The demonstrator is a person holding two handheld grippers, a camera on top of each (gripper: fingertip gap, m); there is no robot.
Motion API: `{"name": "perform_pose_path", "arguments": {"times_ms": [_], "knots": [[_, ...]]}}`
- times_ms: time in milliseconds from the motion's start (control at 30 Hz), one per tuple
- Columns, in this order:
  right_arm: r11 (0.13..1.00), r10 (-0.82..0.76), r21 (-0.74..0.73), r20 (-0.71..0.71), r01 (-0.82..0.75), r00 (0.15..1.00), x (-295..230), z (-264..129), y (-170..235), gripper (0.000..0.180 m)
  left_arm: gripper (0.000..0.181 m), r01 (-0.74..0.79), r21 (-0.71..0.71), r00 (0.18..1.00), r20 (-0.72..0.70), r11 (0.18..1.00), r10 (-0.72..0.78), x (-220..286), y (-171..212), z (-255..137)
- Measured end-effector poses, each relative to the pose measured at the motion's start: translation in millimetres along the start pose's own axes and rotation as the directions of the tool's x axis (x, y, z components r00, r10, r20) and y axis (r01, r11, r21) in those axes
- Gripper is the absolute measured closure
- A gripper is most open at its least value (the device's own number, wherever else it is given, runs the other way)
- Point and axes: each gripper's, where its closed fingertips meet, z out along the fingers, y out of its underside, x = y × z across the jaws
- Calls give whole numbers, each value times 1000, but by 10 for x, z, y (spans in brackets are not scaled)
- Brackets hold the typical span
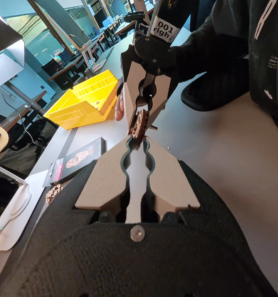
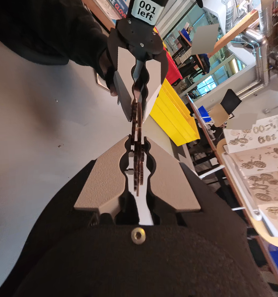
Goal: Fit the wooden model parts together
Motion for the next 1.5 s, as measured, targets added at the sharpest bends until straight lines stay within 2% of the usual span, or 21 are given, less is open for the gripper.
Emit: {"name": "perform_pose_path", "arguments": {"times_ms": [167, 300, 400, 533, 600, 667, 800, 900, 1067, 1267, 1400, 1500], "knots": [[994, -102, -31, -9, 102, 995, -60, 11, 1, 166, 171, -89, -43, 996, 1, 995, 89, 72, 34, -8], [998, -57, -38, 16, 57, 998, -118, 56, 8, 161, 174, -85, -51, 996, -23, 995, 84, 118, 84, -6], [1000, 15, -22, 77, -13, 997, -180, 82, -22, 169, 174, -70, -38, 997, -31, 997, 69, 137, 82, 6], [992, 118, 44, 88, -122, 989, -113, 78, -91, 171, 170, 71, 49, 996, -54, 996, -68, 98, -1, -34], [980, 163, 100, 87, -171, 983, -68, 65, -161, 172, 155, 193, 68, 979, -80, 979, -187, 63, 32, -33], [972, 183, 133, 91, -194, 979, -54, 67, -201, 172, 156, 243, 85, 966, -106, 966, -234, 74, 20, -19], [970, 175, 154, 88, -187, 981, -73, 84, -201, 172, 171, 130, 54, 990, -55, 990, -127, 80, 6, 7], [985, 124, 114, 56, -129, 991, -93, 110, -139, 168, 173, 23, -14, 1000, -17, 1000, -23, 88, 68, 9], [992, 89, 80, 72, -95, 993, -133, 121, -120, 169, 173, -53, -37, 999, -10, 998, 53, 114, 69, -2], [954, 259, 118, 149, -277, 954, -142, 129, -131, 172, 173, 107, 9, 993, -54, 994, -107, 103, 65, -11], [854, 464, 135, 237, -502, 854, -98, 131, -131, 172, 174, 276, 45, 957, -99, 960, -271, 62, 37, -16], [808, 525, 147, 263, -571, 810, -70, 130, -144, 172, 174, 331, 63, 939, -116, 941, -323, 40, 17, -26]]}}
